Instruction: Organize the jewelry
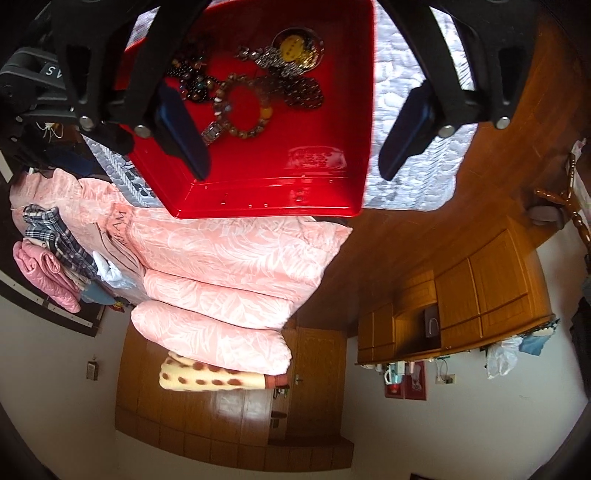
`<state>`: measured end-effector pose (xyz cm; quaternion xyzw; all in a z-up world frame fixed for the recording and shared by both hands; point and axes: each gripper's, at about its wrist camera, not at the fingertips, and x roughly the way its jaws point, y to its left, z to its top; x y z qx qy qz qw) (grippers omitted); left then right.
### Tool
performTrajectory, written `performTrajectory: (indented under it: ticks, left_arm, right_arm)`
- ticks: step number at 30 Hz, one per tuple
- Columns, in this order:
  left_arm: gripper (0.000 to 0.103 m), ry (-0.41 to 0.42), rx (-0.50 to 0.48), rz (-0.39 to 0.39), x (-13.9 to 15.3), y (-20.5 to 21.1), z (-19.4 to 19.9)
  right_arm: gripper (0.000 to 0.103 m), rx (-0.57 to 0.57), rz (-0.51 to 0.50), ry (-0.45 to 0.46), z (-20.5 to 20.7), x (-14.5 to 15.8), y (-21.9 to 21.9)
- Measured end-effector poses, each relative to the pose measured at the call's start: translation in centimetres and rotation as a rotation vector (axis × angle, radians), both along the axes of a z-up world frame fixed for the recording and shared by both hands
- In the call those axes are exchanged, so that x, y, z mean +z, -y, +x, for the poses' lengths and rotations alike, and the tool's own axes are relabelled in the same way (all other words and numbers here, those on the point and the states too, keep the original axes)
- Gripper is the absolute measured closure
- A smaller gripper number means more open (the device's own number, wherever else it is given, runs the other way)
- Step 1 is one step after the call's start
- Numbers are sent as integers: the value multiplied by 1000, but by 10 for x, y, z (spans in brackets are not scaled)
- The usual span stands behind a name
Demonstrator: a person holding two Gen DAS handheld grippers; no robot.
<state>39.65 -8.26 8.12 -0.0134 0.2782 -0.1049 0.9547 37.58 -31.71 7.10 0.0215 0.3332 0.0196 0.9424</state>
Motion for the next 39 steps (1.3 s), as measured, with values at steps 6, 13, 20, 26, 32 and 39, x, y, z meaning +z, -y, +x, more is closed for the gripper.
performTrajectory:
  ticks: [6,13,20,26,32,39]
  left_arm:
    - [6,30,24,14,1,-16,-23]
    - [5,80,34,42,1,-26,-68]
    - [5,97,22,62,-3,-25,-106]
    - [5,103,23,61,-3,-28,-131]
    - [5,127,17,70,0,-30,-155]
    - [5,209,18,79,11,-31,-189]
  right_arm:
    - [9,-7,7,14,-25,0,1]
    - [6,1,16,62,-67,3,-4]
    - [6,8,37,70,-102,-1,-7]
    - [6,-2,50,86,-128,1,-5]
    - [6,5,64,144,-156,10,-3]
    - [6,14,56,224,-185,23,-7]
